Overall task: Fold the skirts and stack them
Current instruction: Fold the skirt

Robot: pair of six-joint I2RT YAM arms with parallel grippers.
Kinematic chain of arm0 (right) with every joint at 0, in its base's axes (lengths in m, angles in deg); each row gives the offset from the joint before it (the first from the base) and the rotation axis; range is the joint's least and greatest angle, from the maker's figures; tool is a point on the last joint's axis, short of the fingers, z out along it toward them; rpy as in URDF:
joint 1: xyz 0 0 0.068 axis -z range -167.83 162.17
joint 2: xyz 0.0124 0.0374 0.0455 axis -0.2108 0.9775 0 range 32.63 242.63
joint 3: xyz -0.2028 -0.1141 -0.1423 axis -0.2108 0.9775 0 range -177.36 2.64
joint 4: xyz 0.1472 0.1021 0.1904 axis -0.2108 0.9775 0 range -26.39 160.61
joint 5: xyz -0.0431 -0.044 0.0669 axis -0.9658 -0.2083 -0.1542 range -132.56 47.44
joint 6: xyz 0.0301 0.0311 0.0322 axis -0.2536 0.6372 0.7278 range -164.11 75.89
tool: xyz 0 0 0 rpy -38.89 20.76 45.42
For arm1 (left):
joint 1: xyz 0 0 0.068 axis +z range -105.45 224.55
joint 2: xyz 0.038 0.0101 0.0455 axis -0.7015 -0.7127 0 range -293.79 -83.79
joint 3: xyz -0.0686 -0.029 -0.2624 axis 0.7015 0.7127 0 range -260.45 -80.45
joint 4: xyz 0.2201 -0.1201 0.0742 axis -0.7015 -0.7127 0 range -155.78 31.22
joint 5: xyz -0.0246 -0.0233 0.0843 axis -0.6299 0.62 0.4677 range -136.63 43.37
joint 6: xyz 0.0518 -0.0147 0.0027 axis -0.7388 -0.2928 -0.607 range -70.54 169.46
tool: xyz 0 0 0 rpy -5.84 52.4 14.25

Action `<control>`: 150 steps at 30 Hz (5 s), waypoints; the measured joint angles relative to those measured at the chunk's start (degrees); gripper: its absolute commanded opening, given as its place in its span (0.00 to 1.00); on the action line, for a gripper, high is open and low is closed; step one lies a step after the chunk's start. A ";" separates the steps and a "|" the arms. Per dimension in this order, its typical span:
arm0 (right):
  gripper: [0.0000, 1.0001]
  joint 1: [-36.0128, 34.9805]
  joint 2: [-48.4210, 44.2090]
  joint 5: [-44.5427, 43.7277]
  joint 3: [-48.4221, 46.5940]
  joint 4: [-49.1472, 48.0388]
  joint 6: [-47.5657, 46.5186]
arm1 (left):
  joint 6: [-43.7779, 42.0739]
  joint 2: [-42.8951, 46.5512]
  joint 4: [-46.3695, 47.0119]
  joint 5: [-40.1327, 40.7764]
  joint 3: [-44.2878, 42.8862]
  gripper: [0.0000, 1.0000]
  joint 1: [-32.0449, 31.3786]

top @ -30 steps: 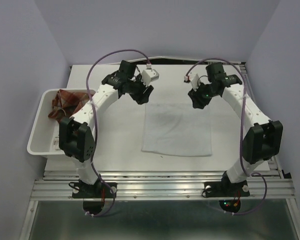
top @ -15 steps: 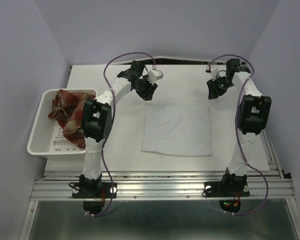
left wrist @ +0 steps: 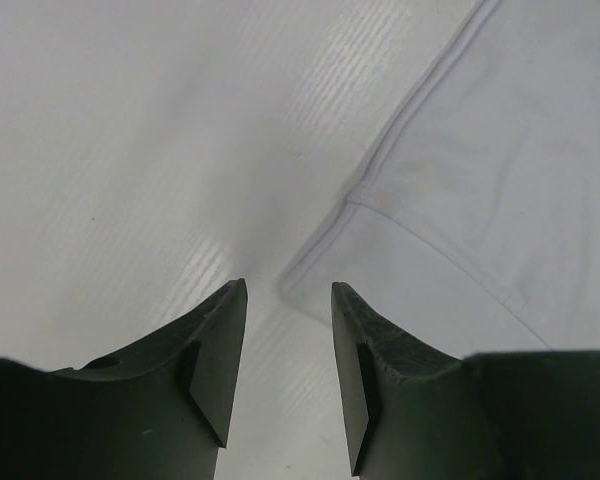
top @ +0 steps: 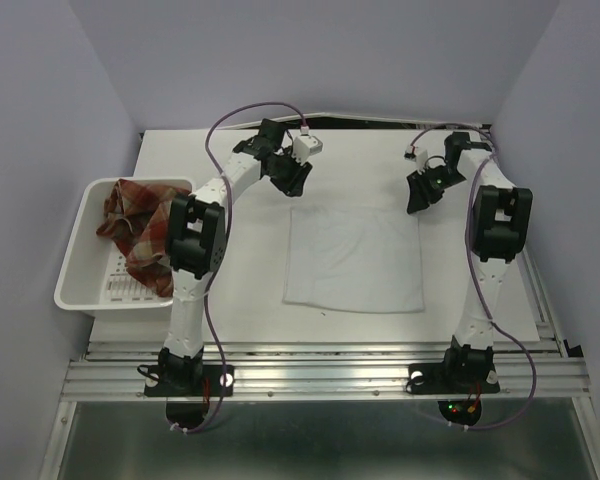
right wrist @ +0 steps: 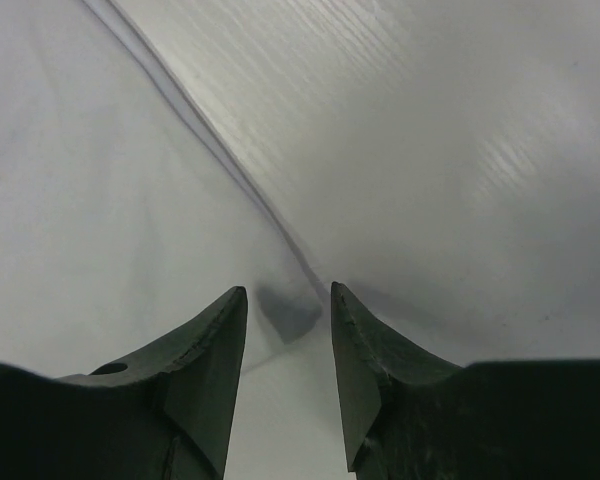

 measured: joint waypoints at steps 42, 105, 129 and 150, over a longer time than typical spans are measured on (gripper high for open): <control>0.21 0.26 2.14 -0.13 0.02 -0.57 0.11 | -0.92 -10.64 -1.88 -7.93 -4.72 0.19 1.29; 0.55 -4.31 -40.48 -4.50 55.82 -14.27 -9.03 | -12.20 37.05 11.91 -0.24 59.76 0.50 -10.95; 0.45 -6.51 -32.50 -0.28 40.48 -8.68 -0.22 | -1.05 42.32 13.94 0.09 58.38 0.54 -12.09; 0.39 -7.50 -31.78 -9.49 46.05 -10.47 6.12 | -6.40 41.13 20.44 17.29 63.10 0.41 -21.53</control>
